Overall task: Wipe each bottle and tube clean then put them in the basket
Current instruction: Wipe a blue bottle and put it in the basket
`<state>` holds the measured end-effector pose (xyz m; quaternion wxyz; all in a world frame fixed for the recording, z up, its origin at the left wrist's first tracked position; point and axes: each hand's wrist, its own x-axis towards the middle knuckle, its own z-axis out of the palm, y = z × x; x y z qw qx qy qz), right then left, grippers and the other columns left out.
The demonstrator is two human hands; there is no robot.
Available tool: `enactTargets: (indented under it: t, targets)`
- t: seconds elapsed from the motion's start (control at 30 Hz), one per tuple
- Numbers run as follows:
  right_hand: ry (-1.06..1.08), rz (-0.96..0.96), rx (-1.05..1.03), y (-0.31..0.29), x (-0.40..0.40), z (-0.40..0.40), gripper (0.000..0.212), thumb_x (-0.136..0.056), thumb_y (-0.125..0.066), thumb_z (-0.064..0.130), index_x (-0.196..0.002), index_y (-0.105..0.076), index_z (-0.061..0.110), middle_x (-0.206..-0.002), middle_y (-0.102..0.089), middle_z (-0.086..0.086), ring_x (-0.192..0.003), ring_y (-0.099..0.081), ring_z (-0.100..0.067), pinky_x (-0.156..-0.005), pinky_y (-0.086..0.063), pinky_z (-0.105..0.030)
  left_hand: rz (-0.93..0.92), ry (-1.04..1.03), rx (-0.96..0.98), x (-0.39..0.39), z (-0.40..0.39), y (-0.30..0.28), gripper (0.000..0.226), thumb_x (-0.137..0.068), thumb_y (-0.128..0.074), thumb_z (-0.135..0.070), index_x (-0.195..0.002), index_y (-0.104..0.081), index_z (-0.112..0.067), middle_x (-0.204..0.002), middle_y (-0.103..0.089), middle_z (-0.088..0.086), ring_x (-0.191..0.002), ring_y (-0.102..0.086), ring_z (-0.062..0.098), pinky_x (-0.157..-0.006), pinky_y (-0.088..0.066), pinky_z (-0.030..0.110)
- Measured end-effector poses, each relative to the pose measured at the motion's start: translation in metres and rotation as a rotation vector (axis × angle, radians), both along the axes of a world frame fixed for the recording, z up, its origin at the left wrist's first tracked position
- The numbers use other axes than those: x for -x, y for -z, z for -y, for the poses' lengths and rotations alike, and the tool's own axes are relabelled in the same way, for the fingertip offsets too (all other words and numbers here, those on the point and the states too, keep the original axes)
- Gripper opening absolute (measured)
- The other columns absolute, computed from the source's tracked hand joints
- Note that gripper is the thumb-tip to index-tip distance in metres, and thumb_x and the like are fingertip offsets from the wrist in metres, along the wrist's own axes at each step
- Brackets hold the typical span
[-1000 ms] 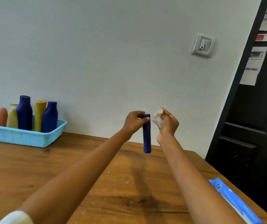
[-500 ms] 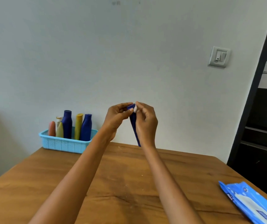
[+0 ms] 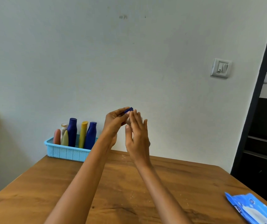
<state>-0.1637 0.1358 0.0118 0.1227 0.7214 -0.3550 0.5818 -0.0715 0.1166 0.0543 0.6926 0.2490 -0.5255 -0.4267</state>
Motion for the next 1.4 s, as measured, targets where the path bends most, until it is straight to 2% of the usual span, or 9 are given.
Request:
enactTargets:
  t: [0.2, 0.3, 0.43, 0.63, 0.8, 0.93, 1.07, 1.23, 1.4]
  targets:
    - [0.241, -0.141, 0.003, 0.033, 0.012, 0.012, 0.058, -0.101, -0.016, 0.045, -0.150, -0.013, 0.016, -0.158, -0.010, 0.001, -0.146, -0.005, -0.010, -0.119, 0.001, -0.033, 0.006, -0.004, 0.001, -0.001, 0.001, -0.001, 0.021, -0.085, -0.064, -0.006, -0.102, -0.065, -0.018, -0.097, -0.069, 0.000, -0.095, -0.064, 0.013, -0.084, -0.051, 0.022]
    - [0.115, 0.002, -0.183, 0.016, 0.009, 0.013, 0.063, -0.096, -0.012, 0.054, -0.149, -0.003, 0.021, -0.157, -0.003, 0.008, -0.144, 0.001, -0.002, -0.119, 0.005, -0.030, -0.004, -0.001, -0.001, 0.001, 0.001, 0.002, 0.020, -0.086, -0.063, -0.005, -0.100, -0.064, -0.018, -0.093, -0.069, -0.002, -0.090, -0.064, 0.009, -0.080, -0.052, 0.018]
    - [-0.108, 0.137, -0.327, -0.014, -0.005, 0.013, 0.056, -0.099, -0.024, 0.044, -0.149, -0.010, 0.023, -0.155, -0.007, 0.013, -0.133, 0.005, 0.011, -0.111, 0.012, -0.016, -0.026, -0.013, 0.002, -0.002, 0.004, 0.002, 0.019, -0.086, -0.063, -0.008, -0.100, -0.066, -0.019, -0.097, -0.071, 0.000, -0.097, -0.066, 0.016, -0.088, -0.052, 0.026]
    - [0.013, 0.014, -0.015, 0.015, -0.007, 0.026, 0.055, -0.100, -0.024, 0.045, -0.148, -0.018, 0.017, -0.153, -0.020, 0.008, -0.143, -0.015, -0.003, -0.119, 0.003, -0.024, -0.080, -0.080, 0.022, -0.015, 0.011, -0.001, 0.020, -0.087, -0.061, -0.007, -0.104, -0.064, -0.015, -0.102, -0.068, 0.005, -0.100, -0.064, 0.018, -0.082, -0.051, 0.021]
    - [0.030, 0.099, -0.096, 0.032, 0.006, 0.030, 0.064, -0.095, -0.012, 0.060, -0.143, -0.032, 0.024, -0.150, -0.034, 0.006, -0.140, -0.028, -0.006, -0.119, 0.001, -0.024, -0.077, -0.089, 0.000, -0.013, 0.012, 0.003, 0.018, -0.086, -0.062, -0.007, -0.099, -0.065, -0.019, -0.098, -0.068, 0.002, -0.097, -0.062, 0.015, -0.085, -0.051, 0.024]
    - [-0.107, 0.186, -0.227, 0.015, -0.001, 0.029, 0.078, -0.079, -0.003, 0.079, -0.143, -0.012, 0.035, -0.149, -0.014, 0.021, -0.135, -0.004, 0.016, -0.113, 0.010, -0.013, -0.044, -0.083, -0.005, -0.008, 0.014, 0.006, 0.019, -0.086, -0.063, -0.007, -0.101, -0.065, -0.018, -0.100, -0.069, 0.003, -0.101, -0.063, 0.019, -0.093, -0.049, 0.030]
    - [-0.076, 0.007, -0.118, 0.008, -0.010, 0.023, 0.066, -0.091, -0.010, 0.065, -0.146, -0.008, 0.028, -0.149, 0.000, 0.022, -0.136, 0.009, 0.016, -0.111, 0.013, -0.012, -0.074, -0.093, -0.028, -0.006, 0.014, 0.007, 0.019, -0.086, -0.064, -0.008, -0.103, -0.066, -0.017, -0.099, -0.070, 0.003, -0.097, -0.065, 0.017, -0.088, -0.052, 0.027]
    - [0.053, -0.100, -0.068, 0.032, 0.001, 0.033, 0.061, -0.098, -0.014, 0.053, -0.150, -0.013, 0.020, -0.157, -0.010, 0.006, -0.145, -0.004, -0.004, -0.117, 0.007, -0.023, -0.131, -0.158, -0.025, -0.017, 0.017, 0.006, 0.026, -0.085, -0.063, -0.007, -0.111, -0.064, -0.011, -0.108, -0.068, 0.010, -0.106, -0.062, 0.022, -0.095, -0.049, 0.032]
    - [-0.009, 0.040, -0.221, 0.051, 0.011, 0.036, 0.064, -0.091, -0.011, 0.065, -0.146, -0.014, 0.031, -0.152, -0.012, 0.020, -0.140, -0.007, 0.009, -0.120, -0.008, -0.031, -0.148, -0.189, -0.004, -0.025, 0.014, 0.005, 0.025, -0.085, -0.063, -0.007, -0.109, -0.063, -0.012, -0.111, -0.066, 0.011, -0.109, -0.059, 0.022, -0.099, -0.046, 0.035]
